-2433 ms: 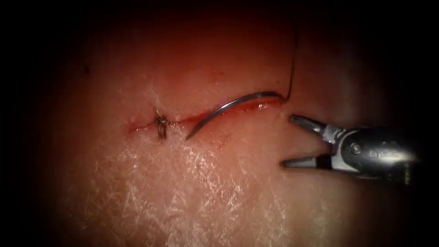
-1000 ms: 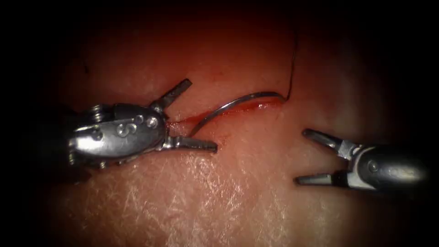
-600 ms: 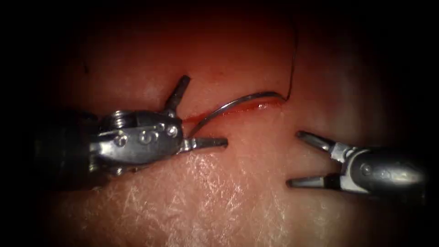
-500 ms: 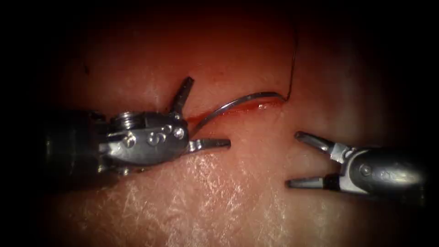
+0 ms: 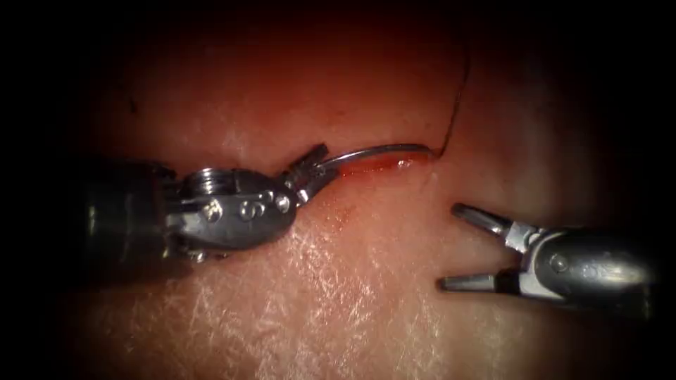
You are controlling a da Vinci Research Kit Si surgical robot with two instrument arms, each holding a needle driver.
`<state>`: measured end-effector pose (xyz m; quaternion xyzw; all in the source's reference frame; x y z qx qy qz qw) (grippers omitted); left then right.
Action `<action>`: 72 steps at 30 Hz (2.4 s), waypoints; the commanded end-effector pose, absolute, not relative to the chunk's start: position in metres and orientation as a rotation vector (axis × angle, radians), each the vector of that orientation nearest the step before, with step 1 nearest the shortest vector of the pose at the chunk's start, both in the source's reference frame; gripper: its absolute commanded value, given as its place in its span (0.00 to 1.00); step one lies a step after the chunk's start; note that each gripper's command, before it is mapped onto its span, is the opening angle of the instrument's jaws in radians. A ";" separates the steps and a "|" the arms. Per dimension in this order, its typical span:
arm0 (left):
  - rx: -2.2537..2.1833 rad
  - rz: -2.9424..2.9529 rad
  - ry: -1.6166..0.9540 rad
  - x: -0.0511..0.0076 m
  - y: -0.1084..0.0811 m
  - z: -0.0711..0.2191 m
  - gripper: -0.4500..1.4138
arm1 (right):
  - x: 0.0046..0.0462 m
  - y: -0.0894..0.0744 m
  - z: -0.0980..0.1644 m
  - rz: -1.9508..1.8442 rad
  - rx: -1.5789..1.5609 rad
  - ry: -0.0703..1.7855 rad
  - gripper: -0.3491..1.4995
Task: Wound Closure
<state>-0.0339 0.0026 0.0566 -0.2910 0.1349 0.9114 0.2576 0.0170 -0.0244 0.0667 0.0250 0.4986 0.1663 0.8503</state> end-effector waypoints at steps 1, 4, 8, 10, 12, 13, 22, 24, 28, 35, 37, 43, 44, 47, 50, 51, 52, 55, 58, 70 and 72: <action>-0.795 2.452 0.355 -0.0343 0.003 0.057 0.00 | 0.0176 -0.025 0.067 0.351 0.056 1.053 0.77; -0.803 2.393 0.326 -0.0335 0.003 0.057 0.00 | 0.0176 -0.025 0.067 0.351 0.057 1.053 0.77; -0.867 2.252 0.220 -0.0326 0.005 0.056 0.00 | 0.0177 -0.025 0.067 0.350 0.059 1.054 0.77; -0.899 2.191 0.140 -0.0322 0.005 0.055 0.00 | 0.0178 -0.025 0.067 0.355 0.064 1.056 0.77; -0.949 2.131 0.050 -0.0320 0.005 0.053 0.00 | 0.0180 -0.025 0.067 0.359 0.069 1.061 0.77; -0.949 2.131 0.050 -0.0320 0.005 0.053 0.00 | 0.0180 -0.025 0.067 0.359 0.069 1.061 0.77; -1.029 1.799 -0.399 -0.0331 0.005 0.048 0.00 | 0.0186 -0.025 0.067 0.425 0.080 1.125 0.76; -1.024 1.764 -0.439 -0.0331 0.005 0.048 0.00 | 0.0186 -0.025 0.067 0.440 0.081 1.135 0.75; -1.008 1.611 -0.591 -0.0324 0.005 0.048 0.00 | 0.0187 -0.024 0.067 0.522 0.111 1.208 0.75; -0.958 1.414 -0.745 -0.0300 0.006 0.050 0.00 | 0.0204 -0.023 0.067 0.620 0.106 1.344 0.73; -0.955 1.383 -0.774 -0.0293 0.006 0.052 0.00 | 0.0215 -0.022 0.067 0.651 0.086 1.390 0.71; -0.976 1.335 -0.875 -0.0293 0.006 0.053 0.00 | 0.0239 -0.022 0.067 0.690 0.076 1.399 0.69; -0.976 1.335 -0.874 -0.0293 0.006 0.053 0.00 | 0.0239 -0.022 0.067 0.688 0.087 1.391 0.69; -0.983 1.323 -0.855 -0.0292 0.006 0.052 0.00 | 0.0241 -0.023 0.068 0.655 0.132 1.377 0.70; -0.981 1.321 -0.844 -0.0290 0.006 0.052 0.00 | 0.0242 -0.023 0.067 0.652 0.152 1.379 0.69; -0.980 1.322 -0.838 -0.0288 0.007 0.053 0.00 | 0.0243 -0.024 0.068 0.648 0.165 1.376 0.65; -0.977 1.317 -0.841 -0.0288 0.007 0.053 0.00 | 0.0243 -0.023 0.068 0.658 0.163 1.372 0.65; -0.979 1.306 -0.841 -0.0290 0.006 0.052 0.00 | 0.0241 -0.023 0.068 0.679 0.158 1.360 0.67; -0.978 1.303 -0.854 -0.0293 0.006 0.052 0.00 | 0.0236 -0.022 0.068 0.731 0.166 1.404 0.67; -0.979 1.291 -0.903 -0.0296 0.005 0.052 0.00 | 0.0232 -0.020 0.067 0.797 0.133 1.425 0.65; -0.975 1.284 -0.913 -0.0296 0.005 0.052 0.00 | 0.0231 -0.020 0.067 0.811 0.126 1.433 0.65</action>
